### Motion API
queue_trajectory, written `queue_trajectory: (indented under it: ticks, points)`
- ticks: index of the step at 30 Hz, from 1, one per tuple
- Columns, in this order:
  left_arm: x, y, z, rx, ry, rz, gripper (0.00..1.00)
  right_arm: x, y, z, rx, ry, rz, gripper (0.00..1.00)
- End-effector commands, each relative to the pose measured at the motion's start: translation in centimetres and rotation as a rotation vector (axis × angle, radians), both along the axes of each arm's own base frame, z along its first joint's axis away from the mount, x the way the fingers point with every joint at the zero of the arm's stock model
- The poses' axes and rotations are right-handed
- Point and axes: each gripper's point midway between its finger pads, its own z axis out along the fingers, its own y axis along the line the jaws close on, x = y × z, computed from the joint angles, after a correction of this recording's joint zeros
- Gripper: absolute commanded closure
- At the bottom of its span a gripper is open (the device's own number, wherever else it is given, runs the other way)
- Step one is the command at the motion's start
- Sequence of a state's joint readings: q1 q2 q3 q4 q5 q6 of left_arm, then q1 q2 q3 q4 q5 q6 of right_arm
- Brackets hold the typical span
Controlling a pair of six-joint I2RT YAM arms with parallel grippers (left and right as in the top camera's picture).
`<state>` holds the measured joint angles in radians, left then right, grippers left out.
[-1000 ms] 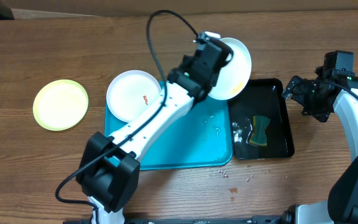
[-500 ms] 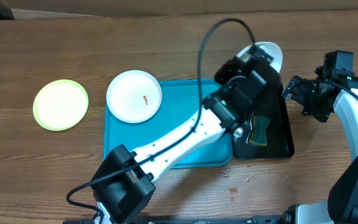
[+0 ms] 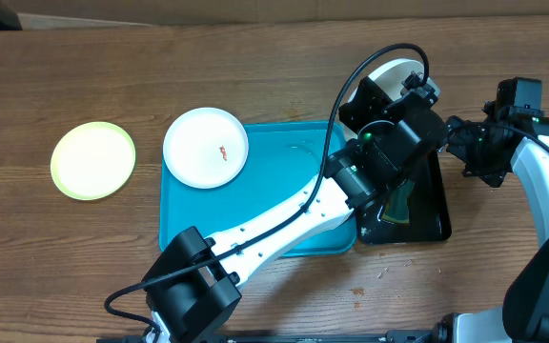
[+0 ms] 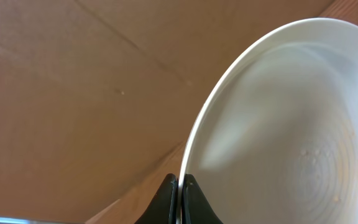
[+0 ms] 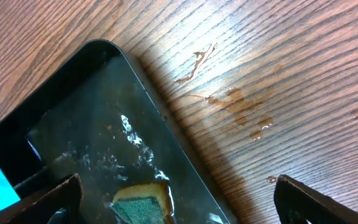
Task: Clean dirty plates on tray and stack at the side
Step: 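Lift the white plate with the left gripper and raise it upward, then carry the white plate leftward and lower it onto the yellow plate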
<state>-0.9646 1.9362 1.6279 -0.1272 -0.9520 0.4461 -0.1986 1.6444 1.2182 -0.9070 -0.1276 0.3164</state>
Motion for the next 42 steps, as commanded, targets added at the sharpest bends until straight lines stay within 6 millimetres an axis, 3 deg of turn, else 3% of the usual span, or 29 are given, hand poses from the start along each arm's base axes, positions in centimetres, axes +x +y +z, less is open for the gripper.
queue_trajectory:
  ticks: [1,15,18,22,26,30,33,35,38,42]
  points:
    - [0.1,0.0,1.4,0.000,-0.035,0.024,0.96,0.5,-0.1,0.5,0.000,-0.020,0.001,0.00]
    - [0.1,-0.8,1.2,-0.168,-0.024,0.016,0.96,0.5,-0.1,0.5,0.000,-0.020,0.001,0.00]
    - [-0.2,-1.5,-0.6,-0.220,0.059,-0.027,0.96,0.5,-0.1,0.5,0.000,-0.020,0.001,0.00]
    - [-0.6,-1.9,-4.9,-0.408,0.290,-0.057,0.96,0.5,-0.1,0.5,0.000,-0.020,0.001,0.00]
    - [1.2,0.6,-7.2,-0.614,0.458,0.016,0.96,0.5,-0.1,0.5,0.000,-0.020,0.001,0.00]
    - [3.3,4.5,-8.8,-0.828,0.668,0.065,0.96,0.5,-0.1,0.5,0.000,-0.020,0.001,0.00]
    - [4.4,8.8,-9.8,-1.002,0.841,0.121,0.96,0.5,-0.1,0.5,0.000,-0.020,0.002,0.00]
    - [5.1,13.2,-10.5,-1.081,0.912,0.202,0.96,0.5,-0.1,0.5,0.000,-0.020,0.001,0.00]
    - [5.5,21.6,-12.0,-1.161,0.954,0.404,0.96,0.5,-0.1,0.5,0.000,-0.020,0.002,0.00]
    - [4.1,31.9,-13.6,-1.215,0.967,0.640,0.96,0.5,-0.1,0.5,0.000,-0.020,0.001,0.00]
